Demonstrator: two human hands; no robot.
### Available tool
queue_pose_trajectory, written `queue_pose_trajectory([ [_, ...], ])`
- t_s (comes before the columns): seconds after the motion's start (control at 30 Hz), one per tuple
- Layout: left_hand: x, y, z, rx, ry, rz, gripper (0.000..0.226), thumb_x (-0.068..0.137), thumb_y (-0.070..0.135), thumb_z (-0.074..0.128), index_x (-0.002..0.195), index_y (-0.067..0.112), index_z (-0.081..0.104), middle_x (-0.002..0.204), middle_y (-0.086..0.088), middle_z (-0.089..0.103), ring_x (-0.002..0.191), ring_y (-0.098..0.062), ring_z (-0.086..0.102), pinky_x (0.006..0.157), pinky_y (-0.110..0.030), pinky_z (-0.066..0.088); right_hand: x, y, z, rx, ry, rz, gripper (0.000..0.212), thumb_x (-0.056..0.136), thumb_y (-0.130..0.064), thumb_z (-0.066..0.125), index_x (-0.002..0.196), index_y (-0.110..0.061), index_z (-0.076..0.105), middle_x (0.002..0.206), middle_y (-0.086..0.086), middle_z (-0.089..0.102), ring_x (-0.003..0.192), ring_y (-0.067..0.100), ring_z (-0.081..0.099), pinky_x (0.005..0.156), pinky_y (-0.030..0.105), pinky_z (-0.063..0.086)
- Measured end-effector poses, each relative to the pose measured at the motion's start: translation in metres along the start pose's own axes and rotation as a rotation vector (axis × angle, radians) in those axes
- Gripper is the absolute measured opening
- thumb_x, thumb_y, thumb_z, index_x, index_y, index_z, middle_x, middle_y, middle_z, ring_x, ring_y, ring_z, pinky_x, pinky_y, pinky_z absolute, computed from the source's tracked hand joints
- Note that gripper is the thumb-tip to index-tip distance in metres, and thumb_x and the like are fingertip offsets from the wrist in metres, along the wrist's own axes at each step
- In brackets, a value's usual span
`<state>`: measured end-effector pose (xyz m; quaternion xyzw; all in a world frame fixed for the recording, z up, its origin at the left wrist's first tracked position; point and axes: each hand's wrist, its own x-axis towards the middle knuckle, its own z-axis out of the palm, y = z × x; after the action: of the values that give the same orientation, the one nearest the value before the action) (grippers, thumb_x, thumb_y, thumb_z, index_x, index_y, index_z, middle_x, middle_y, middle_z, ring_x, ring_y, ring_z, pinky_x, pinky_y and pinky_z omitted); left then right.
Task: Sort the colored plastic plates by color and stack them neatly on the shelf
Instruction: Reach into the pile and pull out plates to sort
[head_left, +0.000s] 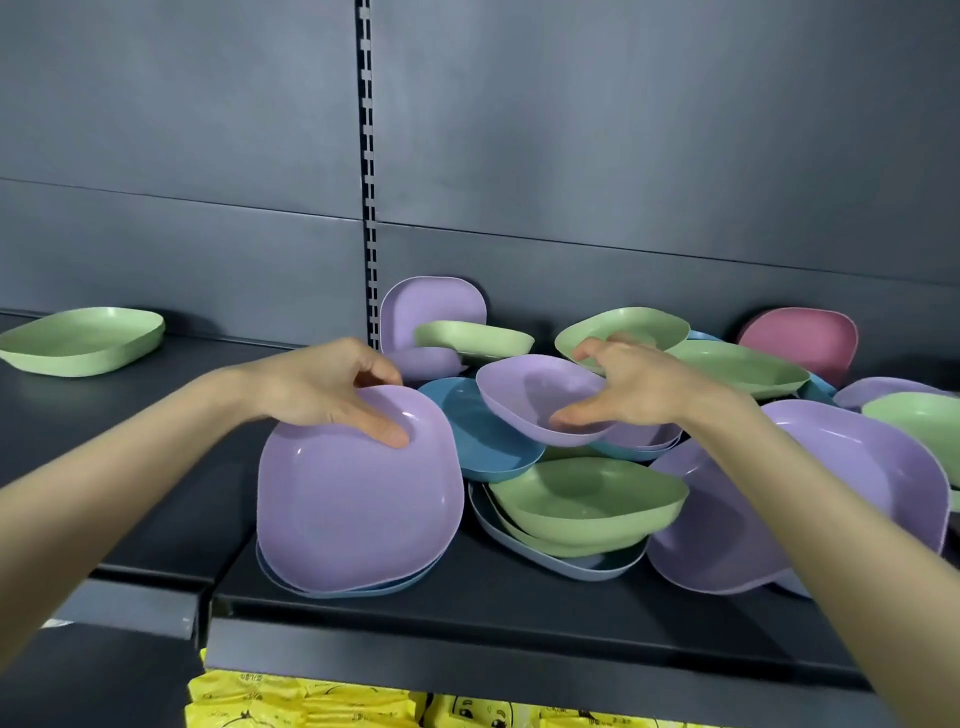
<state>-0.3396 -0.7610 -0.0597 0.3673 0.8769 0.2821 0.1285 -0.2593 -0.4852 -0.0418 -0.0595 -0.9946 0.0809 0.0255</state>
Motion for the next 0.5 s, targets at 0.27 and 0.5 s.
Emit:
queue_pose_trajectory([
  [0.27, -0.001, 0.008, 0.0, -0.117, 0.043, -0.054, 0.022, 0.076, 0.034, 0.076, 0.072, 0.013, 0.07, 0.069, 0.001, 0.064, 0.062, -0.01, 0.058, 0.062, -0.019, 0.045, 0.001, 0.0, 0.004, 0.119, 0.043, 0.008, 0.085, 0.066, -0.037, 0.081, 0.137, -0.019, 0.038, 0.12, 0.0, 0.029, 0.107, 0.025, 0.048, 0.09, 0.033, 0.044],
  [0.5, -0.005, 0.013, -0.001, -0.243, 0.115, -0.08, 0.005, 0.079, 0.025, 0.073, 0.075, 0.027, 0.075, 0.076, 0.007, 0.073, 0.068, -0.008, 0.068, 0.059, -0.016, 0.048, 0.002, 0.002, 0.002, 0.185, 0.147, 0.002, 0.089, 0.063, -0.024, 0.085, 0.138, -0.02, 0.038, 0.125, 0.003, 0.026, 0.097, 0.023, 0.048, 0.091, 0.029, 0.043],
])
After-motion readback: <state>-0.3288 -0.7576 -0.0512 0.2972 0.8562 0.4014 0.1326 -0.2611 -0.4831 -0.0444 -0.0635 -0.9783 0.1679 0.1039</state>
